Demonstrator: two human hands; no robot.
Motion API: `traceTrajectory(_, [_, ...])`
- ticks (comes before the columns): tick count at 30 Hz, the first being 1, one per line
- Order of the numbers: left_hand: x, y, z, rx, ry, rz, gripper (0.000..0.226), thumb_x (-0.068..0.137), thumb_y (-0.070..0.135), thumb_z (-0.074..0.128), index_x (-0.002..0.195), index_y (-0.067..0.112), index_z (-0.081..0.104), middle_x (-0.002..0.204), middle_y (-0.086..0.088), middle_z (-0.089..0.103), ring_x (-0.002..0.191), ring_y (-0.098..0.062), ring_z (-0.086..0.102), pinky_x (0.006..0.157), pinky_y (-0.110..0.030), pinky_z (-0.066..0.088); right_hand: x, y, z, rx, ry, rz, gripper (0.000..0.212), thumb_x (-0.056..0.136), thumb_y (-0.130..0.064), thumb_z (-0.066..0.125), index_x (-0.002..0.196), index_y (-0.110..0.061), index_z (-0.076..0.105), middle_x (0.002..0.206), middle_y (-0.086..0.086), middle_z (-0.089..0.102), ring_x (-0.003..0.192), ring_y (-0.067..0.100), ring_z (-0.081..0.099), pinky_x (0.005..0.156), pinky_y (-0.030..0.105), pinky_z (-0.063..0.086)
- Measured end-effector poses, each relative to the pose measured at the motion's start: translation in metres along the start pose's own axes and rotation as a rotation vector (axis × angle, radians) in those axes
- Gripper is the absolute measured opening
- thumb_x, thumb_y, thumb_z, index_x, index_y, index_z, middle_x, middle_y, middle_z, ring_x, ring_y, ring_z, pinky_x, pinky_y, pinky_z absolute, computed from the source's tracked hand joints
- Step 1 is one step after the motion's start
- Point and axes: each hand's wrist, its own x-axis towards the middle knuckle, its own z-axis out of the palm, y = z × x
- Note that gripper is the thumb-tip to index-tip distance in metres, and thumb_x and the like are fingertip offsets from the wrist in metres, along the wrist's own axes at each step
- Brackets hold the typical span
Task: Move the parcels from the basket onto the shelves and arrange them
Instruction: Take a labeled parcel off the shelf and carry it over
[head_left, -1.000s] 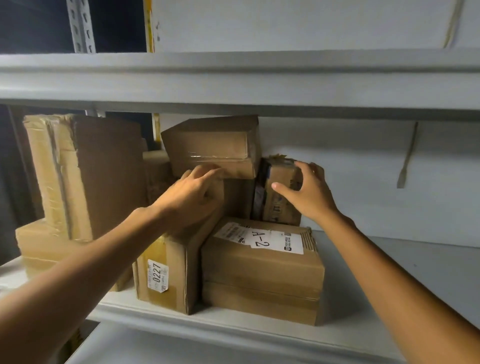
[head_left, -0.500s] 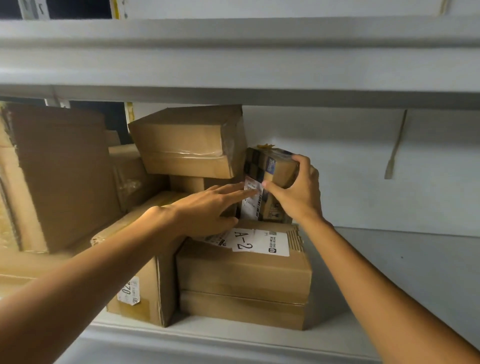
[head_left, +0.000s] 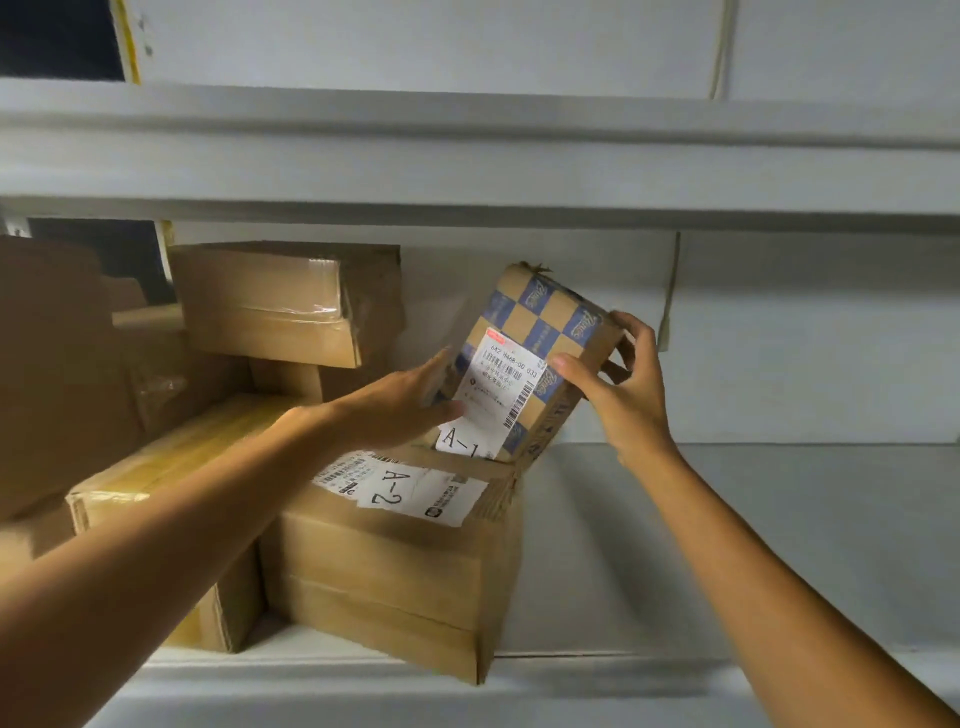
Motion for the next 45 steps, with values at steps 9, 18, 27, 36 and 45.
traceTrajectory(9, [0.03, 0.042, 0.035, -0.201, 0.141, 0.059, 0.047, 0.093, 0.007, 0.057, 0.135, 0.025, 0.045, 0.123, -0.002, 0.059, 0.107, -0.029, 0.063, 0.081, -0.05, 0.057, -0.012, 0.002, -0.054, 0.23, 0.107, 0.175, 0.056, 0.081, -0.022, 0.076, 0.123, -0.028, 0.04, 0.131, -0.004, 0.056, 0.103, 0.002, 0.066, 0.075, 0.024, 0.057])
traceTrajectory(18, [0.039, 0.092, 0.089, -0.543, -0.084, 0.117, 0.063, 0.09, -0.001, 0.058, 0.13, 0.045, 0.041, 0.114, 0.014, 0.057, 0.103, -0.02, 0.063, 0.081, -0.041, 0.058, -0.042, -0.024, -0.111, -0.226, 0.034, 0.188, 0.08, 0.088, -0.038, 0.068, 0.15, -0.047, 0.019, 0.119, -0.012, 0.057, 0.091, -0.005, 0.063, 0.058, 0.018, 0.054])
traceTrajectory(27, [0.035, 0.167, 0.125, -0.643, -0.242, 0.36, 0.082, 0.091, 0.0, 0.059, 0.15, 0.04, 0.019, 0.125, -0.004, 0.058, 0.111, -0.02, 0.061, 0.088, -0.044, 0.056, -0.112, -0.082, -0.183, -0.232, 0.3, 0.195, 0.072, 0.084, -0.012, 0.073, 0.144, -0.03, 0.037, 0.121, -0.001, 0.067, 0.106, 0.011, 0.067, 0.072, 0.026, 0.058])
traceTrajectory(36, [-0.006, 0.293, 0.24, -0.605, -0.539, 0.622, 0.081, 0.09, 0.004, 0.062, 0.15, 0.038, 0.019, 0.134, -0.012, 0.046, 0.124, -0.03, 0.05, 0.098, -0.049, 0.049, -0.272, -0.135, -0.281, -0.263, 0.623, 0.321, 0.071, 0.092, -0.023, 0.065, 0.148, -0.046, 0.028, 0.121, -0.011, 0.068, 0.108, 0.016, 0.067, 0.071, 0.04, 0.06])
traceTrajectory(45, [-0.102, 0.414, 0.377, -0.714, -0.819, 0.743, 0.082, 0.088, 0.014, 0.066, 0.148, 0.045, 0.018, 0.14, 0.021, 0.04, 0.126, 0.0, 0.04, 0.102, -0.028, 0.043, -0.428, -0.213, -0.373, -0.427, 1.053, 0.388, 0.063, 0.089, -0.017, 0.07, 0.143, -0.032, 0.042, 0.11, -0.011, 0.073, 0.096, 0.009, 0.071, 0.06, 0.027, 0.059])
